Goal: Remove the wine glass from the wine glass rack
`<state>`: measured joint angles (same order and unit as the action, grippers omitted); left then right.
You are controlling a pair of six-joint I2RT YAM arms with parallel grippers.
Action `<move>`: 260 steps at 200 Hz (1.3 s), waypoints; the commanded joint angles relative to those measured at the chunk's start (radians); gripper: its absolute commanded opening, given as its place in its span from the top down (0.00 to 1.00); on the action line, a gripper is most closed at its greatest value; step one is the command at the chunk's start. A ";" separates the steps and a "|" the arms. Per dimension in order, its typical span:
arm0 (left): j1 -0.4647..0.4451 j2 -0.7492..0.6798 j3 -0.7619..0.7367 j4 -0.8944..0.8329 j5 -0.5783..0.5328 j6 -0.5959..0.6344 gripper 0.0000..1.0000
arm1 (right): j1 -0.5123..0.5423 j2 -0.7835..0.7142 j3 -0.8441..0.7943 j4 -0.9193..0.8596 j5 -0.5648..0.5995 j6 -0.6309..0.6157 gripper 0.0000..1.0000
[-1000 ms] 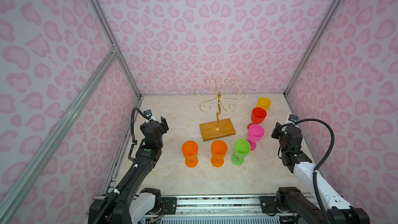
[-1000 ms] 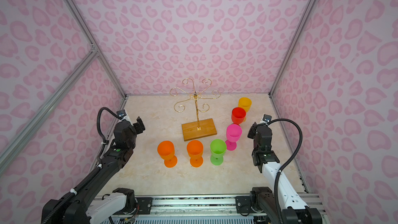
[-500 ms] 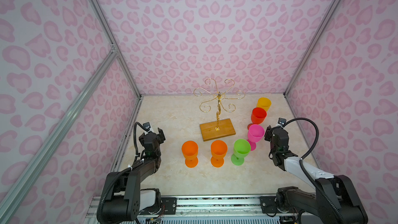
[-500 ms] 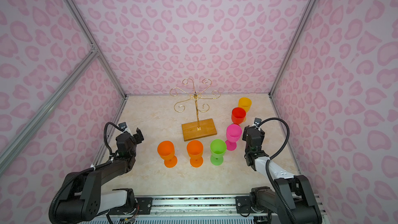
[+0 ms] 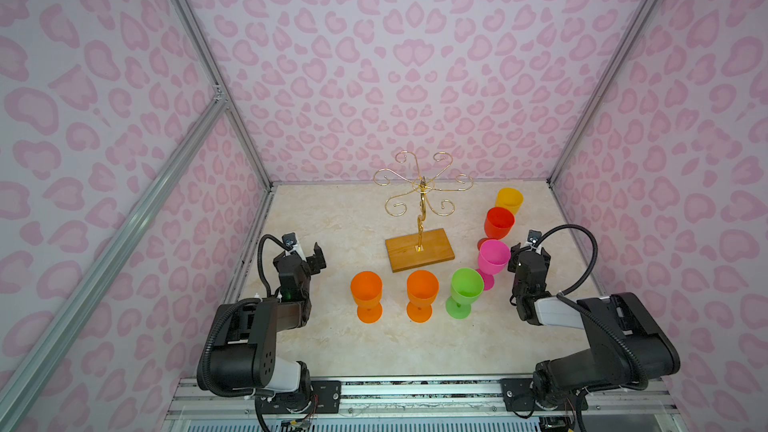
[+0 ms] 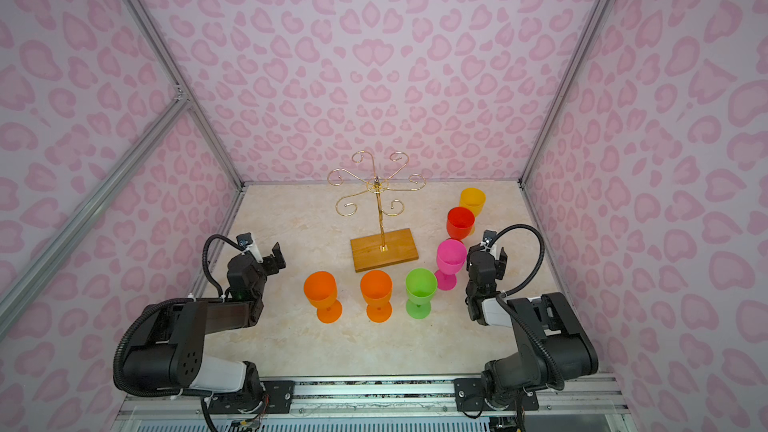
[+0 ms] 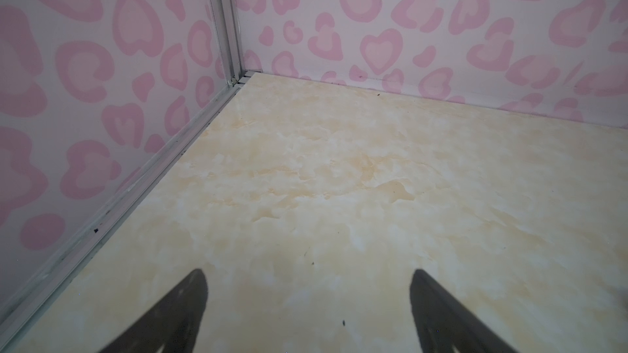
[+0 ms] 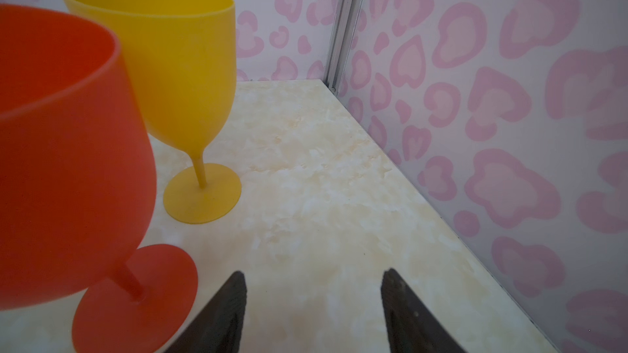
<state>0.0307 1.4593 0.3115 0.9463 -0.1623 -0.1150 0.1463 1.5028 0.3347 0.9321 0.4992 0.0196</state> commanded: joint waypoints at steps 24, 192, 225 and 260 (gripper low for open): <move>-0.003 0.006 -0.001 0.059 0.001 0.015 0.02 | -0.047 0.015 0.010 0.042 -0.052 0.028 0.34; -0.028 0.010 0.011 0.046 -0.031 0.037 0.02 | -0.058 0.076 -0.030 0.178 -0.095 0.021 0.00; -0.027 0.010 0.011 0.043 -0.031 0.037 0.02 | -0.059 0.075 -0.029 0.175 -0.094 0.022 0.00; -0.028 0.011 0.014 0.040 -0.029 0.038 0.02 | -0.059 0.076 -0.030 0.176 -0.094 0.021 0.00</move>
<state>0.0025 1.4677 0.3183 0.9653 -0.1841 -0.0830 0.0868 1.5738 0.3103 1.0729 0.3988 0.0418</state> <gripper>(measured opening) 0.979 0.998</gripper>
